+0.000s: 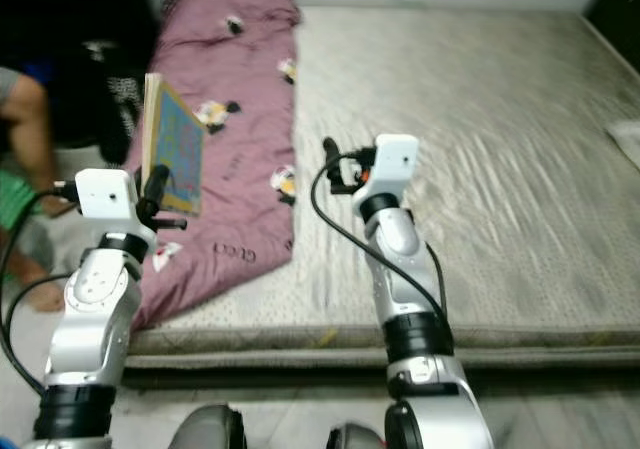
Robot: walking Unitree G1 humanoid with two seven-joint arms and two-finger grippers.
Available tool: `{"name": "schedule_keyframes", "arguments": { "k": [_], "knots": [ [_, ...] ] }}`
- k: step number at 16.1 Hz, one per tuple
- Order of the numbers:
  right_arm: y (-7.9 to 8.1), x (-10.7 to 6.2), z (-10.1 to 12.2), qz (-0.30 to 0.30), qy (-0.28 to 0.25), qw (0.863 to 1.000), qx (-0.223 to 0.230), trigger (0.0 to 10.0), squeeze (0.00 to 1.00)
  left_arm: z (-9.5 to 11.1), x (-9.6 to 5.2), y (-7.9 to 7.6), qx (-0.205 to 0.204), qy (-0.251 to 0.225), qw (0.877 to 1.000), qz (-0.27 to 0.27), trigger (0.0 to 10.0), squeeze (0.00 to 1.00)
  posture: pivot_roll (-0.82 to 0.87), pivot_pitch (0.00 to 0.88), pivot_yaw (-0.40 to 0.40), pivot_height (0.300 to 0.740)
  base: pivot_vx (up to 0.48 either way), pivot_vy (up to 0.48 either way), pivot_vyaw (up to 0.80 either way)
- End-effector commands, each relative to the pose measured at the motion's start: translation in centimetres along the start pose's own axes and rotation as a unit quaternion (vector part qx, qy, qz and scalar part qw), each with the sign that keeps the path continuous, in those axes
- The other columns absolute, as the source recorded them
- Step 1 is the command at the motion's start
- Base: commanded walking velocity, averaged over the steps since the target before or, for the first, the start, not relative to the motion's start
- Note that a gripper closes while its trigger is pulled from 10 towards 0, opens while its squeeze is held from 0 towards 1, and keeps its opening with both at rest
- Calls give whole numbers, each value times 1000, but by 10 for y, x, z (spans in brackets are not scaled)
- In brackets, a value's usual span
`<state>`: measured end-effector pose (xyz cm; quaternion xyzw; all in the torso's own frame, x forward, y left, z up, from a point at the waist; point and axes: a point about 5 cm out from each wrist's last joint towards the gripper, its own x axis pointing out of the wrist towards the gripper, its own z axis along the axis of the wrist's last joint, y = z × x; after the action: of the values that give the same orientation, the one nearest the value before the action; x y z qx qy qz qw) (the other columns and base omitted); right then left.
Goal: Clean up the room
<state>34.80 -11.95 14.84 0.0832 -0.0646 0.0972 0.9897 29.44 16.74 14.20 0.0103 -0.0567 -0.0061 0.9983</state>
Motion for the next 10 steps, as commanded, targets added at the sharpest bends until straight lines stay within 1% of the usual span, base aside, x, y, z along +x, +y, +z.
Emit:
{"name": "schedule_keyframes", "arguments": {
  "k": [1, 2, 5, 6, 10],
  "knots": [
    [-1, -3, -7, -8, 12, 1000, 4, 10000, 0, 8, 1, -3, -1, -25, 1000, -5, 10000, 0, 26, 0, -25, 740, 0, 0, 0],
    [0, -3, -9, -9, 13, 1000, 5, 10000, 0, 7, 0, -5, 3, -24, 1000, -8, 10000, 0, 22, 0, -23, 740, 0, 0, 0],
    [1, -6, -9, -13, 12, 1000, 7, 10000, 0, 3, -4, -9, -4, -25, 1000, -9, 10000, 0, 11, 0, -22, 740, 0, 0, 0],
    [-1, -7, -11, -16, 15, 1000, 4, 10000, 0, 2, -4, -9, 5, -22, 1000, -12, 10000, 0, 11, 0, -22, 740, 0, 0, 0],
    [-12, -20, -21, -45, 36, 998, -16, 10000, 0, 1, -7, -3, 6, -31, 1000, -3, 10000, 0, 8, 0, -23, 740, 0, 0, 0]
  ]
}}
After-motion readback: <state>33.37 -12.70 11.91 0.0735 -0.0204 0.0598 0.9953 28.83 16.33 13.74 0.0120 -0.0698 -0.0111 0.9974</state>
